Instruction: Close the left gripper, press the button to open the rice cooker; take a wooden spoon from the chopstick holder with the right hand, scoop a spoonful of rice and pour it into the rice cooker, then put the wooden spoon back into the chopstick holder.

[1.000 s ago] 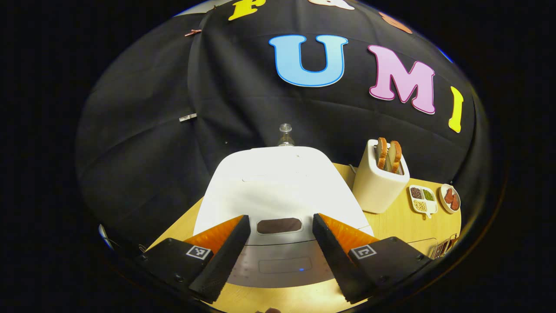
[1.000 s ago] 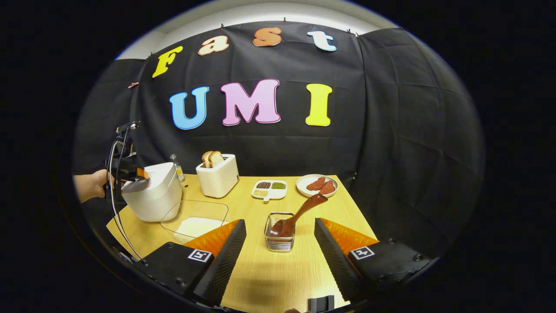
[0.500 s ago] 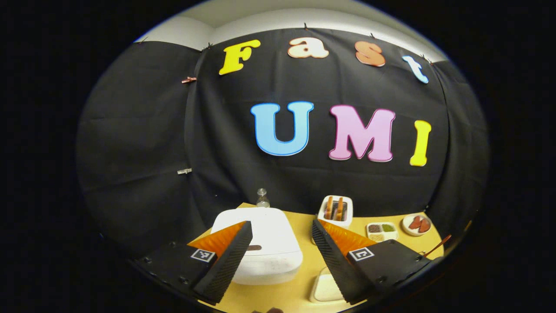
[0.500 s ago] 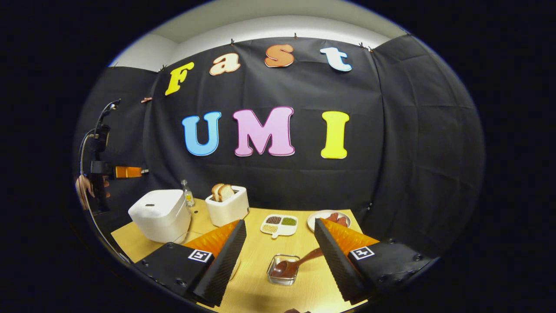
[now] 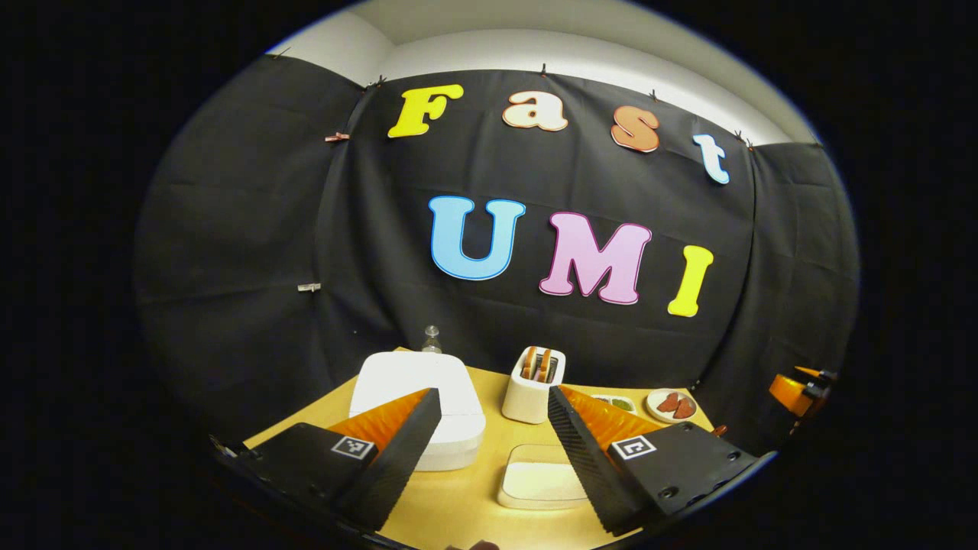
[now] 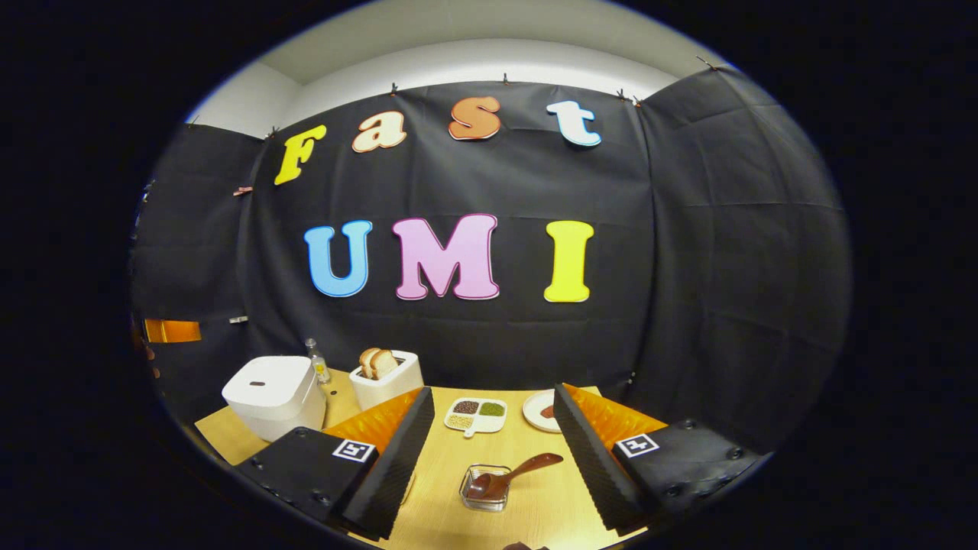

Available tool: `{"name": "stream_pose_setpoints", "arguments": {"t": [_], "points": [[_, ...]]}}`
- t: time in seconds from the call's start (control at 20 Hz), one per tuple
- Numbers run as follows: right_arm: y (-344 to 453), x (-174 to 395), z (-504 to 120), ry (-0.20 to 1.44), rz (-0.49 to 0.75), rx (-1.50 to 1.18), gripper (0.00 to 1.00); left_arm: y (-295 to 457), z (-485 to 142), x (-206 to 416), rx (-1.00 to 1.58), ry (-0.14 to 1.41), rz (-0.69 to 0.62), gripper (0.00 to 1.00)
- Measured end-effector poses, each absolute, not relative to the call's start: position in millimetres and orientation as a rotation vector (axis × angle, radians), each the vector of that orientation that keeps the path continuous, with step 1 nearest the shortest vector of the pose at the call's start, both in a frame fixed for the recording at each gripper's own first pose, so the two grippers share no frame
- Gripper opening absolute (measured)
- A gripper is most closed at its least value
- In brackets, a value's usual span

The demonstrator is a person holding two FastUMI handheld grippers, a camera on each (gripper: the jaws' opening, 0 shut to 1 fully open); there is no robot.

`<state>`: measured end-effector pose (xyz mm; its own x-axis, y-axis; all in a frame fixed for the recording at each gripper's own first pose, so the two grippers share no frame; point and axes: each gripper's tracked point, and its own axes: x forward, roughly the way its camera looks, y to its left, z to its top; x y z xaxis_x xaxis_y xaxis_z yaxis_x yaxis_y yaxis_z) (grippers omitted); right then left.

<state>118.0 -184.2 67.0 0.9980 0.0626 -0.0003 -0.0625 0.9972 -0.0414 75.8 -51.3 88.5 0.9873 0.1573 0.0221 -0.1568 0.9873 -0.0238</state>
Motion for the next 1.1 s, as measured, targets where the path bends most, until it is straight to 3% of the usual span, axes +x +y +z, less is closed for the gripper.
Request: {"name": "stream_pose_setpoints", "arguments": {"t": [0.35, 1.1], "points": [[-153, 56, 58, -0.01, -0.1, -0.014, 0.98, -40, 53, 53, 0.014, 0.038, 0.01, 0.95], [-102, -5, 62, -0.058, -0.152, -0.004, 0.98, 0, 38, 21, 0.075, 0.015, -0.055, 0.95]]}}
